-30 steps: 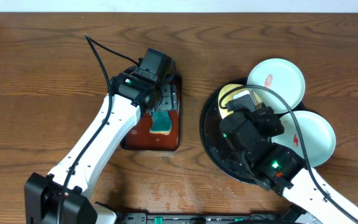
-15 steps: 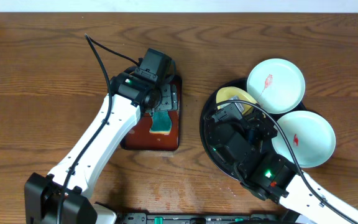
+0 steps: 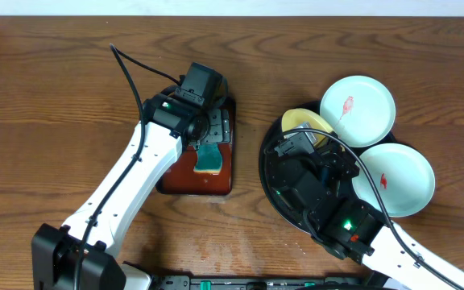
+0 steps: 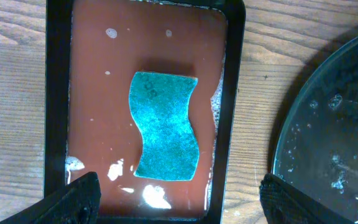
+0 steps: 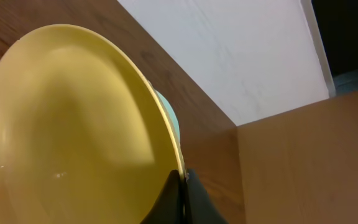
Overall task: Clean dirty plates on tray and stack at the side
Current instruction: 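Lift the yellow plate with the right gripper and place it right of the tray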
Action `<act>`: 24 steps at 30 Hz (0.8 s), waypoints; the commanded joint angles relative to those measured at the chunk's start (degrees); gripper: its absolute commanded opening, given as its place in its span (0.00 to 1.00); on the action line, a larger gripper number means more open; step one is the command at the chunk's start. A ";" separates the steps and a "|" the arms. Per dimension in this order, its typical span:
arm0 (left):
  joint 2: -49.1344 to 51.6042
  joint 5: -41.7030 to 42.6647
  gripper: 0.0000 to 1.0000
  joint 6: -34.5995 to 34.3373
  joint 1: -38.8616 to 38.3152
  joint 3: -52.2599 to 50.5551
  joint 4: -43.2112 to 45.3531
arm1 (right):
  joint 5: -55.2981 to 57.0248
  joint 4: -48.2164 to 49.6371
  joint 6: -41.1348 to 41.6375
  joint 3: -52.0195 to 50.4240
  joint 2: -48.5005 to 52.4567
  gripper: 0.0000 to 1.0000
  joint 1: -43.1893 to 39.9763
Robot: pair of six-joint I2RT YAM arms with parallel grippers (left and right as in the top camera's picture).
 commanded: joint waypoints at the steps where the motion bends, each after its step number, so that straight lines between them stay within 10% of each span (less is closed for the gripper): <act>1: -0.52 -0.04 0.82 0.55 0.09 0.44 -0.17 | 2.05 0.09 -0.13 1.07 0.15 0.01 0.48; 24: -0.52 -0.04 0.83 0.52 0.09 0.44 -0.17 | 2.03 0.28 1.57 1.05 0.90 0.01 -0.22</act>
